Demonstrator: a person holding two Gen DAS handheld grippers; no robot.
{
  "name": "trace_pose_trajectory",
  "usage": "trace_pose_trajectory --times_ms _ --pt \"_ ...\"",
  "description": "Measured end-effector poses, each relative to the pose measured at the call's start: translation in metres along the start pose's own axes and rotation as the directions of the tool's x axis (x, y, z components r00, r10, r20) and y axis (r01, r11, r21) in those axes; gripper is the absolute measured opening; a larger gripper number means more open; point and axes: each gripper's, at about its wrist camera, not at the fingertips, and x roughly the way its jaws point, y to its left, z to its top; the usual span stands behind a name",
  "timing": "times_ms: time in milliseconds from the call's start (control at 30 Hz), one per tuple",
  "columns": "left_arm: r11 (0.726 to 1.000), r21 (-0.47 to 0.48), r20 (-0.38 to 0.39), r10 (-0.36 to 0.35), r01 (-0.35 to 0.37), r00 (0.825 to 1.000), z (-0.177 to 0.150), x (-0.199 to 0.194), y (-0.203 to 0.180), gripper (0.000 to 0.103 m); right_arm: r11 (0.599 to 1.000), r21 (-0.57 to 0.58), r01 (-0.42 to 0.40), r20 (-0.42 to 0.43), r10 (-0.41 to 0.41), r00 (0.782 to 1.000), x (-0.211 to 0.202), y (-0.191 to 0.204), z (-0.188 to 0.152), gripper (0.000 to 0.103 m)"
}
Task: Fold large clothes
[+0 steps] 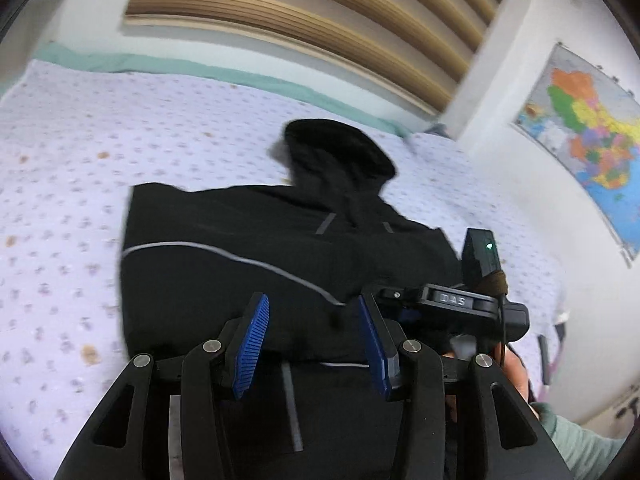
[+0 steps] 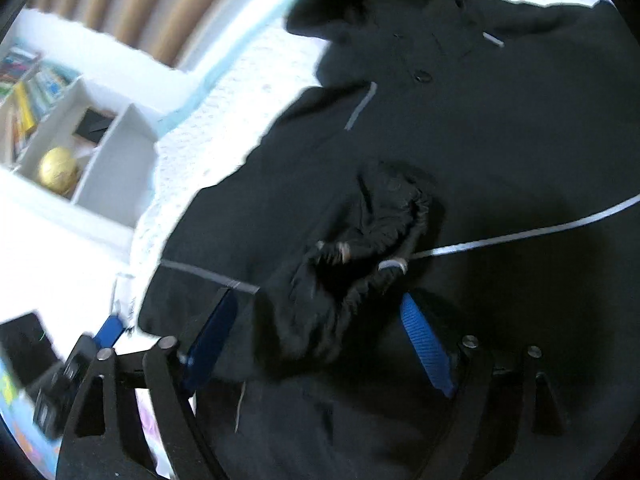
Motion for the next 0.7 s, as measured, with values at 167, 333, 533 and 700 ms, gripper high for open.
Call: trace_pose_trajectory --times_ms 167,333,533,700 --pt "0.991 0.014 0.028 0.133 -0.133 0.991 0.007 -0.002 0.010 0.045 0.988 -0.116 0.106 0.085 -0.096 0.992 -0.009 0.026 0.002 0.033" --pt "0.989 0.004 0.038 0.150 -0.150 0.988 0.031 -0.004 0.005 0.038 0.941 -0.254 0.222 0.245 -0.160 0.956 -0.082 0.048 0.011 0.033" --pt "0.991 0.066 -0.073 0.125 -0.121 0.989 0.044 0.056 -0.027 0.038 0.876 -0.272 0.397 0.391 -0.277 0.878 -0.152 0.023 0.040 0.033" --pt "0.988 0.086 -0.226 0.143 -0.126 0.964 0.012 0.133 -0.033 0.038 0.850 -0.250 0.463 0.319 -0.379 0.868 -0.145 -0.037 0.052 0.033"
